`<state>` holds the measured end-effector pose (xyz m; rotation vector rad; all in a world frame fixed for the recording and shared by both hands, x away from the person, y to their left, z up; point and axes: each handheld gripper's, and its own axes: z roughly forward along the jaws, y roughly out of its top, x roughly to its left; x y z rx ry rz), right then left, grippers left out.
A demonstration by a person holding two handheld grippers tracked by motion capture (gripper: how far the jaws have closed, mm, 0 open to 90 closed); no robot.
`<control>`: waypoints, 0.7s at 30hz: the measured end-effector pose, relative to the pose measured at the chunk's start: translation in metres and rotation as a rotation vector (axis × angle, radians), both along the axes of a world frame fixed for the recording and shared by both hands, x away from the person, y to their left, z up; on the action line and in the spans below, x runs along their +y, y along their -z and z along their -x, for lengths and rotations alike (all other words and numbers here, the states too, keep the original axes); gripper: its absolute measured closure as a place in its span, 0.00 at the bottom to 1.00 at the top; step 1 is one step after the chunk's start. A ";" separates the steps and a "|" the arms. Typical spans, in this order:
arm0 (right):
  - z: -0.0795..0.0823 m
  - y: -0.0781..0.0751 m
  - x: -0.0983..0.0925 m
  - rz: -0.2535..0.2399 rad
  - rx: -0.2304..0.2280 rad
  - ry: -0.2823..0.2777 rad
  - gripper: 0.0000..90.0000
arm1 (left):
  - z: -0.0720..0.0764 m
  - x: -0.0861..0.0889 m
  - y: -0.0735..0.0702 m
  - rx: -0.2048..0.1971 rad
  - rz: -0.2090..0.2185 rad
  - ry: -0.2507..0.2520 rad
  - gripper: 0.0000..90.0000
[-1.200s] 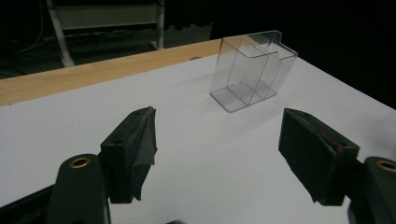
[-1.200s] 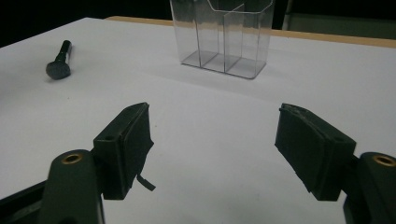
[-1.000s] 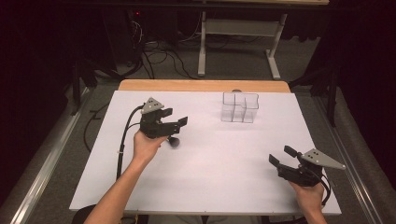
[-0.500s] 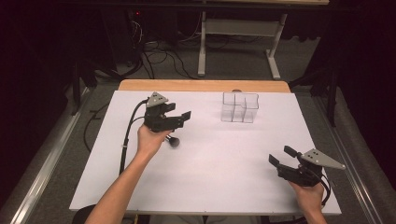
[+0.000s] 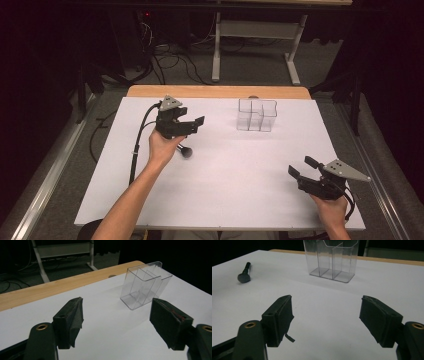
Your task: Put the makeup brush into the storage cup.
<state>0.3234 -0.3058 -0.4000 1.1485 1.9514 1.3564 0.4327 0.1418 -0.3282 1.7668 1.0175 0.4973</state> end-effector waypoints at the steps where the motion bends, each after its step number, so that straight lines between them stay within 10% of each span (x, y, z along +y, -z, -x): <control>1: 0.000 0.000 0.000 0.000 0.000 0.000 0.31 | 0.000 0.001 0.000 0.001 -0.002 -0.005 0.30; 21: 0.001 -0.001 -0.001 -0.010 -0.004 -0.016 0.30 | -0.005 0.013 -0.003 0.058 -0.083 -0.051 0.33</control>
